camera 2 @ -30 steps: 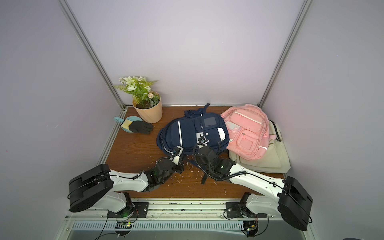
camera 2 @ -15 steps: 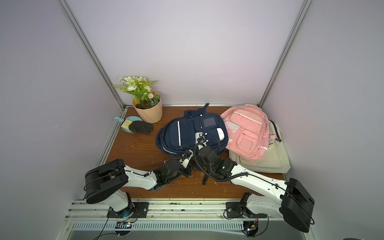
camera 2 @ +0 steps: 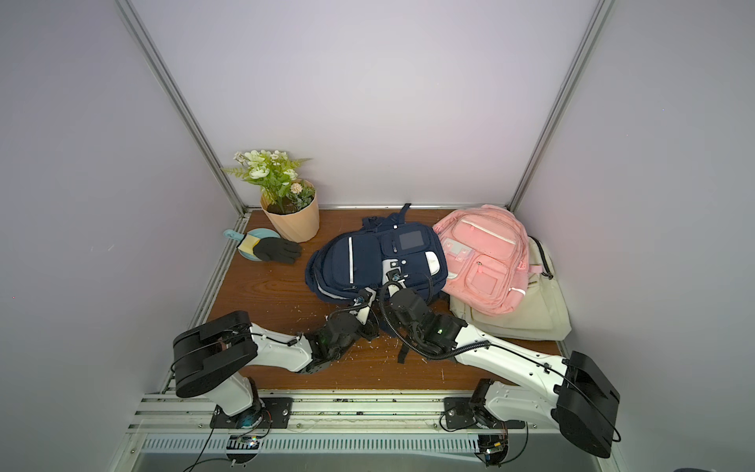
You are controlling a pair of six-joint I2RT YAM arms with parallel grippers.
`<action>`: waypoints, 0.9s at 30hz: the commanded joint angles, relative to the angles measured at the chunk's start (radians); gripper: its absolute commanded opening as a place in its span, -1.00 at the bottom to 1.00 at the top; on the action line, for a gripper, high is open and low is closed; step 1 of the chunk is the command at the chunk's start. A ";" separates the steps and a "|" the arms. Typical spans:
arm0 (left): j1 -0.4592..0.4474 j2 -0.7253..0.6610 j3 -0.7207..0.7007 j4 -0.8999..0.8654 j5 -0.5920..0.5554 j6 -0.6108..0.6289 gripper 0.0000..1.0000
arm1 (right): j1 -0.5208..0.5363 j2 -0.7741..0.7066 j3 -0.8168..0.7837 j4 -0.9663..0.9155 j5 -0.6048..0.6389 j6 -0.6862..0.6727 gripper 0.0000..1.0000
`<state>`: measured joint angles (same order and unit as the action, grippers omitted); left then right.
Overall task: Zip up the backpack
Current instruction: Zip the zipper on the backpack.
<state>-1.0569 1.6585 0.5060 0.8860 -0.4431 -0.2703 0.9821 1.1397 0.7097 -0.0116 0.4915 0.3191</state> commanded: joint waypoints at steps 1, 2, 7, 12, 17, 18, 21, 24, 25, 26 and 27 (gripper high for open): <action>-0.003 0.016 0.032 -0.022 -0.118 -0.031 0.24 | 0.019 -0.045 0.014 0.082 0.001 -0.001 -1.00; -0.003 0.018 0.038 -0.033 -0.135 -0.034 0.24 | 0.021 -0.046 0.014 0.085 0.002 -0.003 -1.00; -0.002 0.018 0.048 -0.027 -0.144 -0.020 0.24 | 0.027 -0.041 0.013 0.087 0.003 -0.003 -1.00; -0.002 0.010 0.055 -0.016 -0.158 0.002 0.18 | 0.033 -0.035 0.008 0.086 0.012 0.004 -1.00; 0.009 0.004 0.060 -0.019 -0.166 0.017 -0.12 | 0.033 -0.034 0.004 0.075 0.028 0.009 -1.00; 0.009 0.002 0.060 -0.016 -0.165 0.022 -0.18 | 0.033 -0.032 0.002 0.072 0.032 0.011 -1.00; 0.009 -0.004 0.060 -0.016 -0.134 0.040 -0.38 | 0.033 -0.025 -0.001 0.062 0.045 0.017 -1.00; 0.006 -0.011 0.053 -0.013 -0.094 0.052 -0.56 | 0.033 -0.017 -0.001 0.047 0.071 0.029 -1.00; 0.005 -0.014 0.050 -0.010 -0.083 0.053 -0.62 | 0.033 -0.015 0.001 0.039 0.090 0.036 -1.00; 0.005 -0.014 0.046 -0.011 -0.072 0.055 -0.67 | 0.033 -0.015 0.003 0.030 0.102 0.041 -1.00; 0.002 -0.018 0.040 -0.011 -0.060 0.054 -0.71 | 0.031 -0.015 0.005 0.022 0.117 0.045 -1.00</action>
<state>-1.0569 1.6672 0.5396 0.8471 -0.5343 -0.2287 1.0061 1.1366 0.7055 -0.0135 0.5484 0.3328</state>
